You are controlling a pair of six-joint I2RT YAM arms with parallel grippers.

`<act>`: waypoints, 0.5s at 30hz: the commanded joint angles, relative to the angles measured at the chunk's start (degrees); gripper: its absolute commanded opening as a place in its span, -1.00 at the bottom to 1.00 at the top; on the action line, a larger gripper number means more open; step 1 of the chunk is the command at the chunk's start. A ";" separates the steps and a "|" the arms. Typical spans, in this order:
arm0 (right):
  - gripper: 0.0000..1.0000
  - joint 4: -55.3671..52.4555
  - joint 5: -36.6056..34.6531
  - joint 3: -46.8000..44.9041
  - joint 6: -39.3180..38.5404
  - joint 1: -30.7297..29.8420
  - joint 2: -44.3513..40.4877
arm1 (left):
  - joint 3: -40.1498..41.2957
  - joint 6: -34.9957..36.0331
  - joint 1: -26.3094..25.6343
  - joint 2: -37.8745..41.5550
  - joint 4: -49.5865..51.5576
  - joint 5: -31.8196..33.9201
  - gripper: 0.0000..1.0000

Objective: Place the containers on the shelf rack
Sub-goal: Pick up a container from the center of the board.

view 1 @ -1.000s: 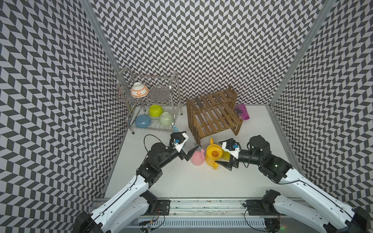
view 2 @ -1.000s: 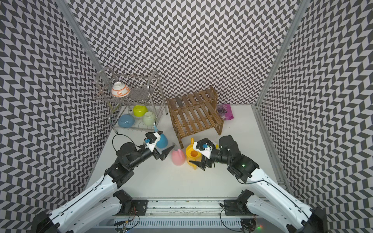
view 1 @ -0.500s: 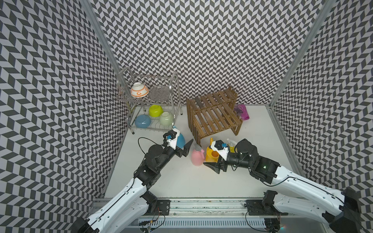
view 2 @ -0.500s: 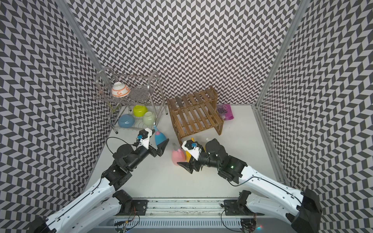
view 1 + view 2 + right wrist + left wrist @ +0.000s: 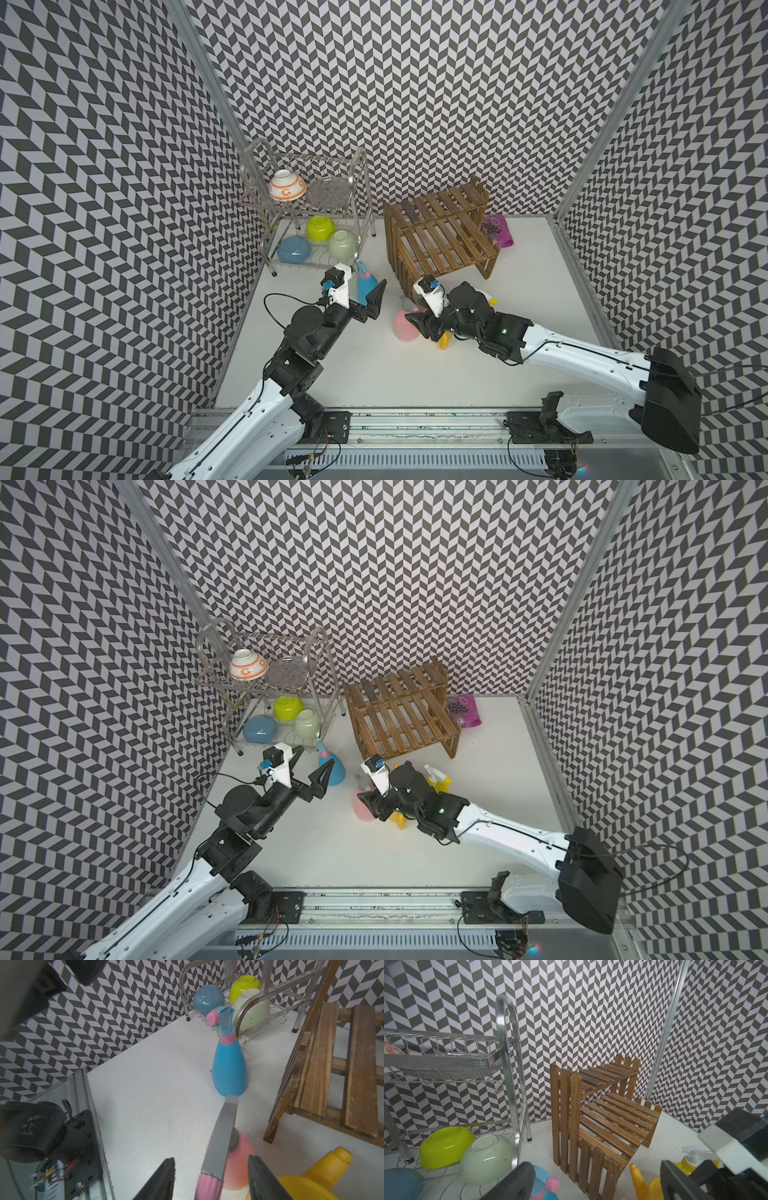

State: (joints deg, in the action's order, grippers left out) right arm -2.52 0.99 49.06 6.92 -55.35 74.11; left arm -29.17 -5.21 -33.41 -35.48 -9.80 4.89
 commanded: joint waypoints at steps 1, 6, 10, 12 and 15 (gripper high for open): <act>-0.05 2.24 -2.41 1.80 0.89 -0.64 0.57 | -1.28 0.66 -0.17 1.54 2.55 -0.54 0.91; -0.54 2.00 -2.18 1.72 0.26 -0.86 0.87 | -1.51 2.32 -0.17 3.53 3.99 -0.86 0.90; -0.90 1.97 -1.66 2.15 -1.12 -1.09 -0.50 | -1.81 3.90 -0.17 4.27 4.44 -1.84 0.89; -1.00 1.90 -0.97 2.31 -2.56 -1.20 -2.32 | -2.64 5.36 -0.17 4.43 5.49 -3.21 0.89; -1.00 1.75 1.97 2.20 -5.75 -1.10 -6.08 | -4.15 9.33 -0.17 5.17 7.56 -7.30 0.89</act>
State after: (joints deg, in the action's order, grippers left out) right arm -3.36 0.51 49.52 4.71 -56.14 72.62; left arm -30.13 -0.30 -33.41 -31.35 -4.29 1.76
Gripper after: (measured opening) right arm 0.129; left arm 0.946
